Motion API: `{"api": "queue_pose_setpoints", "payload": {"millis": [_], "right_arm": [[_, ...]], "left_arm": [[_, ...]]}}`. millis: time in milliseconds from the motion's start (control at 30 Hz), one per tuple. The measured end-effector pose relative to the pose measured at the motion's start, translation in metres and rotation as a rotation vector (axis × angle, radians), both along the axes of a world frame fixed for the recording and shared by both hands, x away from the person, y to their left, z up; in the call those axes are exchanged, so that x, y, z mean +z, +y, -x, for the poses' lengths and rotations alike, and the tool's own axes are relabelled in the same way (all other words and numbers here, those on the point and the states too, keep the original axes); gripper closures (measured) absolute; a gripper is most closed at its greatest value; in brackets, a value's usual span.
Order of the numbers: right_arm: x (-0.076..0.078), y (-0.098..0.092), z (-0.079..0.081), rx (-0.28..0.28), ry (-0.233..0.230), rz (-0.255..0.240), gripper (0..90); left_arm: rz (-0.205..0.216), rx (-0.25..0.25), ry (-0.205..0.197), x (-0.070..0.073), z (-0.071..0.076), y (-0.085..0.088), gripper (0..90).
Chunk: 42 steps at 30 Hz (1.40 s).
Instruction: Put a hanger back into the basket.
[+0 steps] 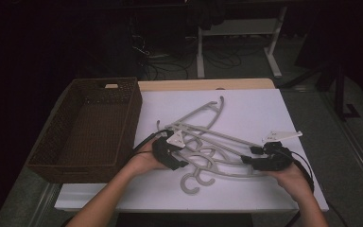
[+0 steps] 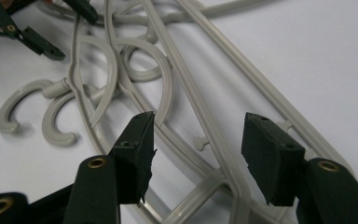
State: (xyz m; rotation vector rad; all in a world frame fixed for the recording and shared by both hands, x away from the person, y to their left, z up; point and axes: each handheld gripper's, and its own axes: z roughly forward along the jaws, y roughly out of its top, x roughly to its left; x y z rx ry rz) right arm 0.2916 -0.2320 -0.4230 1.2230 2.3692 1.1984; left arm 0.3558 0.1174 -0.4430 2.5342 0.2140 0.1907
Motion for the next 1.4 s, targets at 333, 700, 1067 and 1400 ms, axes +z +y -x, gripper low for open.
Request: {"api": "queue_pose_setpoints", "payload": {"millis": [333, 700, 1067, 1400], "right_arm": [[0.002, 0.001, -0.002, -0.002, -0.022, -0.022, 42.0], [0.006, 0.000, -0.001, -0.007, -0.067, -0.047, 37.4], [0.006, 0.000, -0.001, -0.015, -0.080, -0.049, 27.9], [0.009, -0.010, 0.001, -0.071, -0.112, -0.058, 18.9]], "left_arm": [[-0.030, -0.068, -0.003, -0.003, 0.004, -0.002, 53.9], [-0.039, -0.147, -0.015, -0.001, 0.010, -0.002, 69.7], [-0.024, -0.247, 0.044, 0.000, 0.018, -0.006, 80.2], [0.103, -0.193, 0.114, 0.016, 0.019, -0.003, 81.6]]}}
